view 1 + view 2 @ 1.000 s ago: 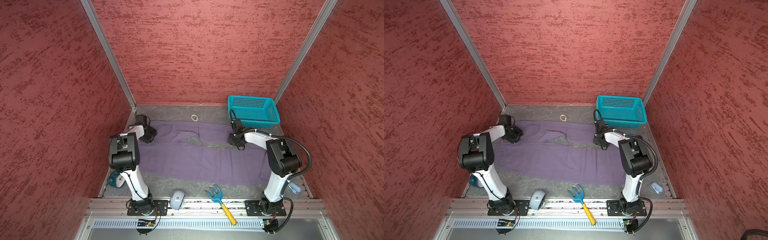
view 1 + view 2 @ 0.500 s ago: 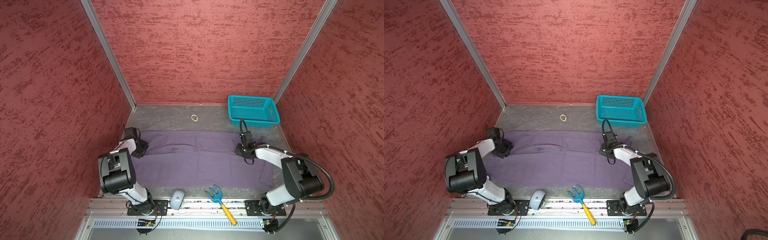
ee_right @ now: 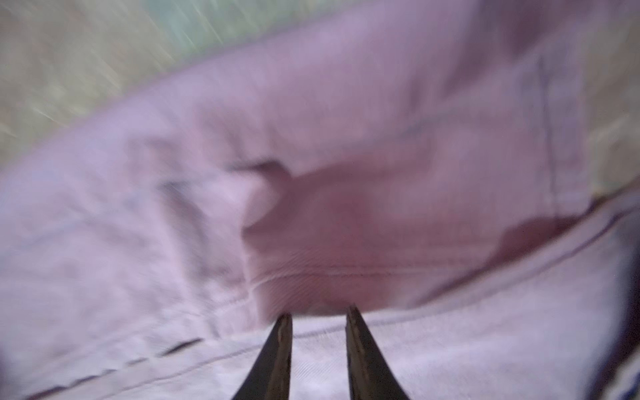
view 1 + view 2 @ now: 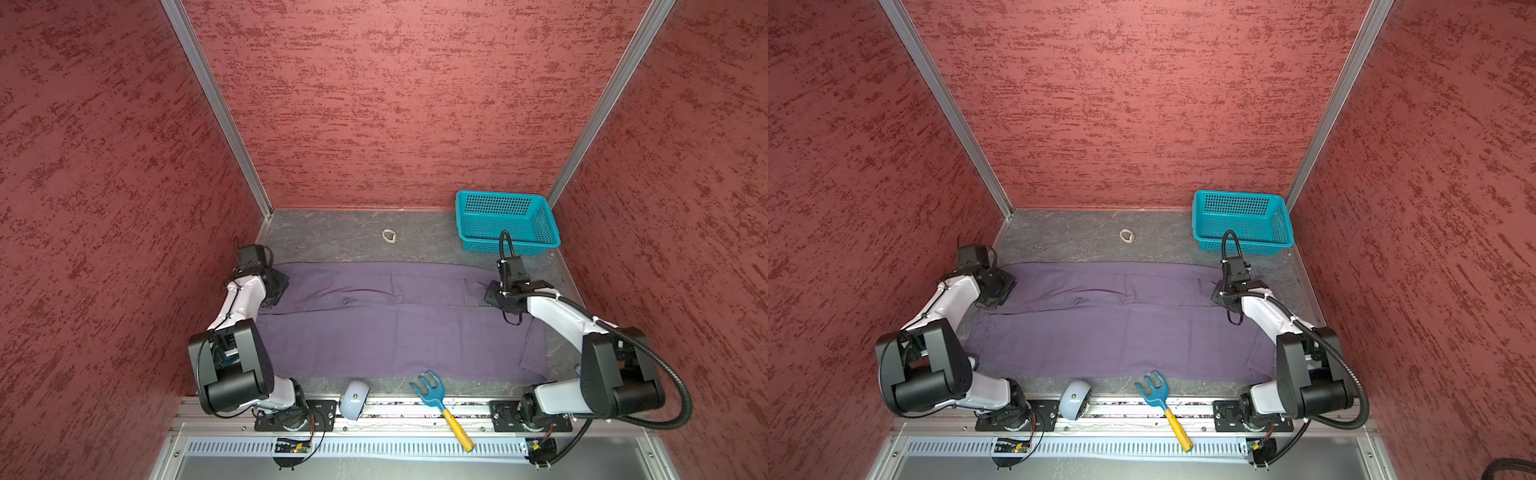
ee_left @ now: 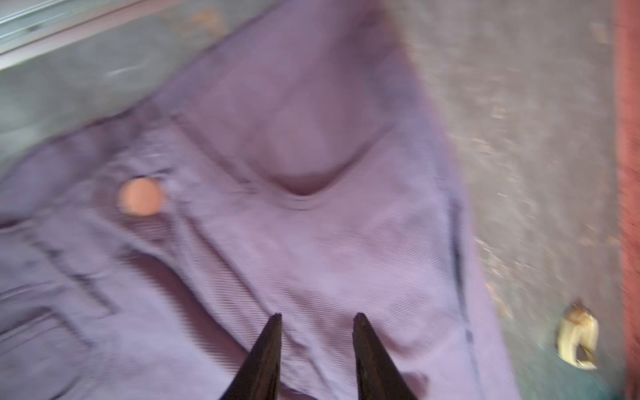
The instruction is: Fold and stack the trousers
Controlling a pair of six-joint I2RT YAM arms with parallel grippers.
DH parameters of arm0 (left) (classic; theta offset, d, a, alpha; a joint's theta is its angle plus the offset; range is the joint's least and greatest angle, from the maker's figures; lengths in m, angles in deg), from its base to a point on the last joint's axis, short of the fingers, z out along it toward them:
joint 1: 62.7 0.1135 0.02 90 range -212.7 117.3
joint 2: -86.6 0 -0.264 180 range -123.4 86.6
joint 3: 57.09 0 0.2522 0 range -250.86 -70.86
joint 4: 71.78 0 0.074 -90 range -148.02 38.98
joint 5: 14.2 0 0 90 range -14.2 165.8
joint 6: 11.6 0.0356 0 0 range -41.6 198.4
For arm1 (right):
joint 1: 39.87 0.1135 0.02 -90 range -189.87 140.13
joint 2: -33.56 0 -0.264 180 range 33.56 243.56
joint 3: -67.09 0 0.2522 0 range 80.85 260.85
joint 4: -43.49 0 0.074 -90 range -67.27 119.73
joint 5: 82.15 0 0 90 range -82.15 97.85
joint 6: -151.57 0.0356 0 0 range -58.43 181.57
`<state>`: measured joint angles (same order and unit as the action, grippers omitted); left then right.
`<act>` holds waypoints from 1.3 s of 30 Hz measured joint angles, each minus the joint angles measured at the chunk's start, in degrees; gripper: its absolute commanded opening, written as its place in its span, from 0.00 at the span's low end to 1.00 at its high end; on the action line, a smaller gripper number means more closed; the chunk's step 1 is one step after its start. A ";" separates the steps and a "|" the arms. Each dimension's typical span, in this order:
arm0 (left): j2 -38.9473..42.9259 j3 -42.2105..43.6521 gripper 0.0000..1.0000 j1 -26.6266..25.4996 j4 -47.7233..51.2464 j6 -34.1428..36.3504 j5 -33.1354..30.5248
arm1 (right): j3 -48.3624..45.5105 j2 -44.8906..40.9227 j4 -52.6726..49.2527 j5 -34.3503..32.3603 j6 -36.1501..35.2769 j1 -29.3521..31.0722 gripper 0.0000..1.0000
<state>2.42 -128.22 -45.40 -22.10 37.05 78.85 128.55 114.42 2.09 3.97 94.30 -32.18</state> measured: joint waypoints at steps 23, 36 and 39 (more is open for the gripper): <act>-22.43 -15.74 0.47 -9.25 -1.11 -0.11 2.34 | 7.93 10.88 0.00 2.71 -4.92 -17.84 0.58; -25.40 -18.75 0.02 -9.18 -1.05 1.25 2.62 | 10.97 15.96 0.68 5.51 -6.29 -24.52 0.00; -25.42 -19.96 0.00 -8.96 -0.79 1.33 2.58 | 11.30 13.60 0.09 5.97 -6.25 -26.58 0.00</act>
<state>-23.00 -148.17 -54.36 -22.88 38.39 81.43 139.85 128.01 2.18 9.93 88.05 -58.76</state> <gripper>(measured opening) 0.056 0.042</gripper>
